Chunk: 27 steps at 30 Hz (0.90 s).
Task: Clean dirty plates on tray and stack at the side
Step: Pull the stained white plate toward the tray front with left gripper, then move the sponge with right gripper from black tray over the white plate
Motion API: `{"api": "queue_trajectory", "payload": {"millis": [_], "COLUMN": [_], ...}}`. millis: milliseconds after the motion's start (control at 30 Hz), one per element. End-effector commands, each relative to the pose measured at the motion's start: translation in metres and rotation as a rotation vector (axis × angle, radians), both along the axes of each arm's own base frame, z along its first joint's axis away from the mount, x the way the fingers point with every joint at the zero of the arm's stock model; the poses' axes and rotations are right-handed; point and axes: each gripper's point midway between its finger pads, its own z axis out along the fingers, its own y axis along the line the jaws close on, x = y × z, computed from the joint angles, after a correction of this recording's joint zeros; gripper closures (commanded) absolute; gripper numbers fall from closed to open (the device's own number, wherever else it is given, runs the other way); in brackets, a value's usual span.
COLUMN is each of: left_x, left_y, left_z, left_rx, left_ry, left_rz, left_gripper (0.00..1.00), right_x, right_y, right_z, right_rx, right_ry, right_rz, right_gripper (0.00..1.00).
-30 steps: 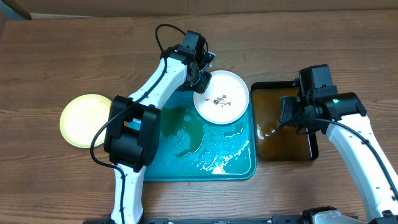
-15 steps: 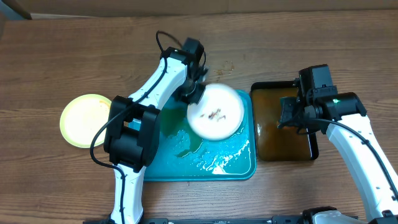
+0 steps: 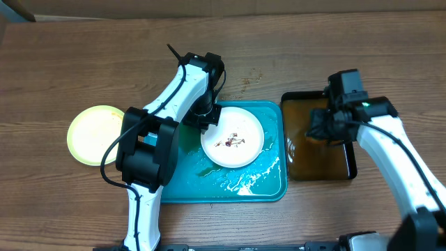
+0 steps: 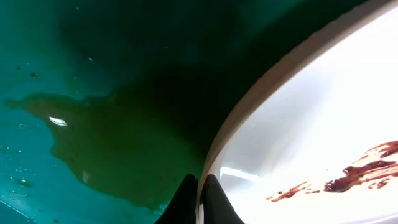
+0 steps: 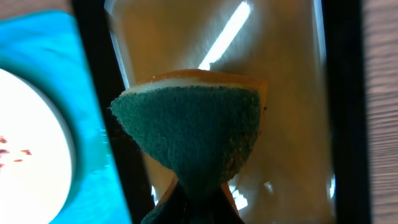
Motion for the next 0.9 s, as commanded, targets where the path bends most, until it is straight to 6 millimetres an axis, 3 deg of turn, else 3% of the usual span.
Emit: {"api": "queue_trajectory", "payload": {"millis": [0, 300, 433, 667, 867], "left_x": [0.000, -0.002, -0.001, -0.002, -0.002], "left_y": [0.007, 0.002, -0.002, -0.002, -0.002], "left_z": [-0.005, -0.005, -0.006, -0.006, -0.006], "left_rx": [0.035, 0.012, -0.005, -0.008, -0.007], "left_ry": [0.003, 0.012, 0.011, 0.013, 0.012], "left_rz": [0.039, 0.042, 0.046, 0.046, 0.046], "left_gripper": [0.96, 0.96, 0.96, 0.96, 0.96], "right_x": [-0.004, 0.001, 0.011, 0.012, 0.030], "right_y": [0.005, 0.009, 0.011, 0.021, 0.034], "right_z": [-0.025, -0.083, -0.092, -0.075, -0.022], "right_rx": [0.019, 0.024, 0.028, 0.080, 0.137], "right_ry": [0.078, 0.197, 0.173, 0.198, 0.127], "right_rz": [0.009, 0.010, 0.010, 0.019, 0.039], "right_gripper": [0.96, 0.96, 0.96, 0.96, 0.96]}}
